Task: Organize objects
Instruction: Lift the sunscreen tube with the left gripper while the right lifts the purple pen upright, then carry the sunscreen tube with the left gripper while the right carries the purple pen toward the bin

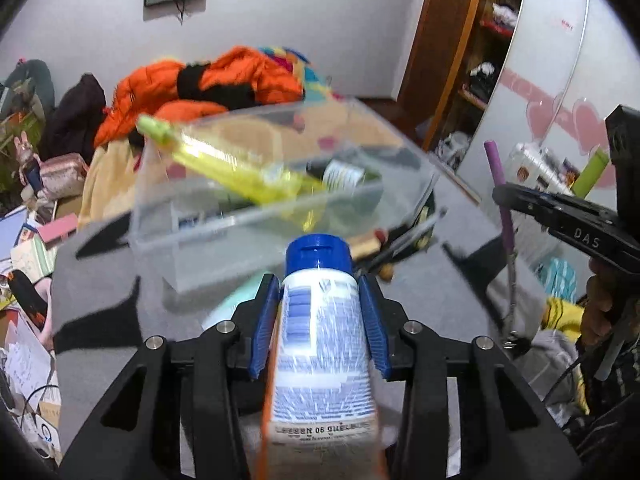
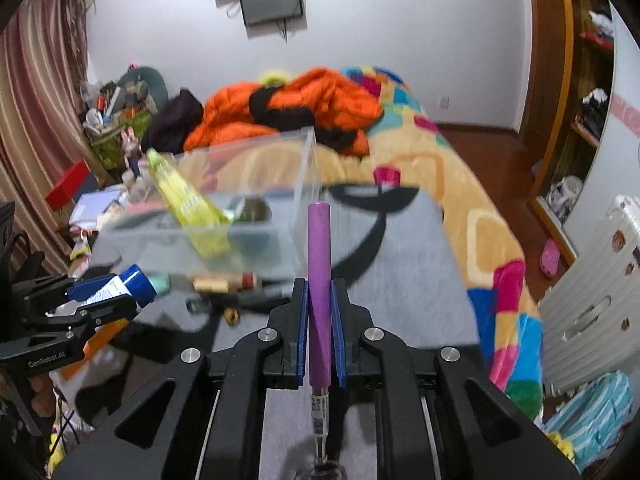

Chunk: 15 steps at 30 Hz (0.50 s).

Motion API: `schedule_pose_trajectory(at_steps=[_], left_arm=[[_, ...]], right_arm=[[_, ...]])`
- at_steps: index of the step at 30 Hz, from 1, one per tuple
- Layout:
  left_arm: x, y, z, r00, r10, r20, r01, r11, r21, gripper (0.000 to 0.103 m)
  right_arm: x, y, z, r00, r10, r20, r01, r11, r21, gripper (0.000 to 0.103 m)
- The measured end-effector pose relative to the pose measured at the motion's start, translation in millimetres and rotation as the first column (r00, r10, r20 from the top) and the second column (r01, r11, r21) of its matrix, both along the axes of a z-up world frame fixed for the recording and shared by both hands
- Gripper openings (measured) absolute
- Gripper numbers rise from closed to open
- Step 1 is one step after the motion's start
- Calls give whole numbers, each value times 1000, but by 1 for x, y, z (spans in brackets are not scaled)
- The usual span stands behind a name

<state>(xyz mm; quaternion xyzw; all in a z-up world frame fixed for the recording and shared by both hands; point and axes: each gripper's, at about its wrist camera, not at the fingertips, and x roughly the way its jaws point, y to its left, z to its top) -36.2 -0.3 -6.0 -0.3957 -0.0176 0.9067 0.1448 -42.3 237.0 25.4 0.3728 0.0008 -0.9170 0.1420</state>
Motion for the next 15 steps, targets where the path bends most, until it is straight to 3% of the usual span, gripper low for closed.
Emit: schedule_pose_trajectory(at_steps=[5, 15], left_arm=[[1, -5, 26, 997, 4, -72, -1, 999, 40, 40], [-1, -5, 46, 990, 13, -139, -6, 999, 52, 40]], right_arm=[[2, 2, 25, 997, -6, -79, 5, 1000, -4, 10], [4, 4, 56, 984, -7, -176, 5, 1000, -14, 10]])
